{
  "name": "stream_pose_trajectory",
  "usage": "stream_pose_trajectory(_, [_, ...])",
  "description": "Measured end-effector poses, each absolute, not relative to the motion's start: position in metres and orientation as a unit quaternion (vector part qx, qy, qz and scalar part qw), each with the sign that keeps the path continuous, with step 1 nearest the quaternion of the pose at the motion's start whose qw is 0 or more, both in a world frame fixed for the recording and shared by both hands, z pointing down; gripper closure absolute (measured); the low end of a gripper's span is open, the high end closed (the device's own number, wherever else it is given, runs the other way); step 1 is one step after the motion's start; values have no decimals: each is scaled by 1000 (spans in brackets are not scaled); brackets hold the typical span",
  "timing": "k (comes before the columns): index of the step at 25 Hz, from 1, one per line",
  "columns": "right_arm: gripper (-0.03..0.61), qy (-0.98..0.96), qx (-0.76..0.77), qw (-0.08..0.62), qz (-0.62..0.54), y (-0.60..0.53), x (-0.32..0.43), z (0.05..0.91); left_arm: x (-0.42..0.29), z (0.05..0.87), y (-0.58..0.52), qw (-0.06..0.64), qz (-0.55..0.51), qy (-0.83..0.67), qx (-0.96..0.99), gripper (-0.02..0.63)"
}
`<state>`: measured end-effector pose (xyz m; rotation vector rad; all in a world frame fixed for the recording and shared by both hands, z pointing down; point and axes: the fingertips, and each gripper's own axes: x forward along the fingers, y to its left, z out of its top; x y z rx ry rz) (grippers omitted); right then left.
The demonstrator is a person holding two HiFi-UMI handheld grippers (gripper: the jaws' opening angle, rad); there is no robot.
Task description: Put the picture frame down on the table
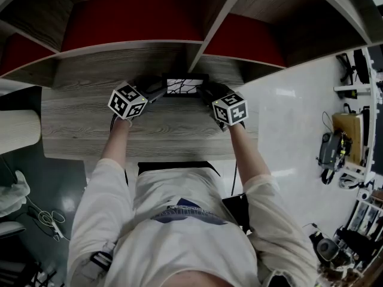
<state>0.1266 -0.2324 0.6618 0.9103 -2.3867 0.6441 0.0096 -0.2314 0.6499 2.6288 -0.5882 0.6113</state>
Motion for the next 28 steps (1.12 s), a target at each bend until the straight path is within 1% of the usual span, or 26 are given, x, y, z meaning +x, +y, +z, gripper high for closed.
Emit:
stream_pose_trajectory(5, [443,-874,344,249,237,-235,129,663,10,651,-231,182,224,-210,934,463])
stream_pose_trajectory(9, [402,-869,354,248,244,-235,134,664,9,651,-231,182,223,-213,934,463])
stream_pose_trajectory(12, [385,-869,357,239,246,-236,136,663,6,651,-231,183,219,-216,934,463])
stream_pose_trajectory(28, [336,-875,365,205,245,-232,141,638,-2,637,-230,189,204,-231,932,463])
